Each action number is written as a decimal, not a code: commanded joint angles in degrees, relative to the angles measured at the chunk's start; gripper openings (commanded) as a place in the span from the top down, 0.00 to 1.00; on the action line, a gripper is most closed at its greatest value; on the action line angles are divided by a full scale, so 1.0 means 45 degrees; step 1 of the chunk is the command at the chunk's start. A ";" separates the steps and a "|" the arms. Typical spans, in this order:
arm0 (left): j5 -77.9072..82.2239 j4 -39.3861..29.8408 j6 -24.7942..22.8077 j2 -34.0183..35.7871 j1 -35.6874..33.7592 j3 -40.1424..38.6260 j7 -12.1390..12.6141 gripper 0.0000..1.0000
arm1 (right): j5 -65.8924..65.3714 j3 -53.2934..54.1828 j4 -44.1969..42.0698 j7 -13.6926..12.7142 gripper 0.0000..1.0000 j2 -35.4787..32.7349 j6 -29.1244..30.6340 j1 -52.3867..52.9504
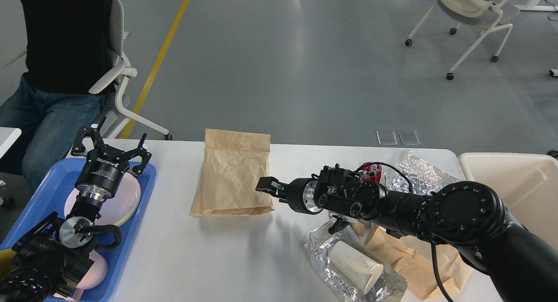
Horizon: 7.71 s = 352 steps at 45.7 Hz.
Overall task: Tidy desktop
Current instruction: 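Reach the right gripper to the brown paper bag and grasp its side, then lift the paper bag with the right gripper and drop it into the white bin, then bring the right gripper back down toward the crumpled paper pile, then grasp the crumpled brown paper near the paper cup with the right gripper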
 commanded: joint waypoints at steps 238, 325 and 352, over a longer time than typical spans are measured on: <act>0.0000 0.0000 0.0000 0.0000 0.0000 0.0005 0.0000 0.04 | 0.3702 -0.9354 0.7182 0.0464 0.00 -0.4237 1.0513 1.2770; 0.0000 0.0000 0.0000 0.0000 0.0000 0.0005 0.0000 0.04 | 0.3662 -0.9120 0.4701 -0.0825 1.00 -0.6795 0.7952 0.5092; 0.0000 0.0000 0.0000 0.0000 0.0000 0.0005 0.0000 0.04 | 0.3584 -0.9236 0.5561 -0.0825 1.00 -0.8924 1.1056 1.0286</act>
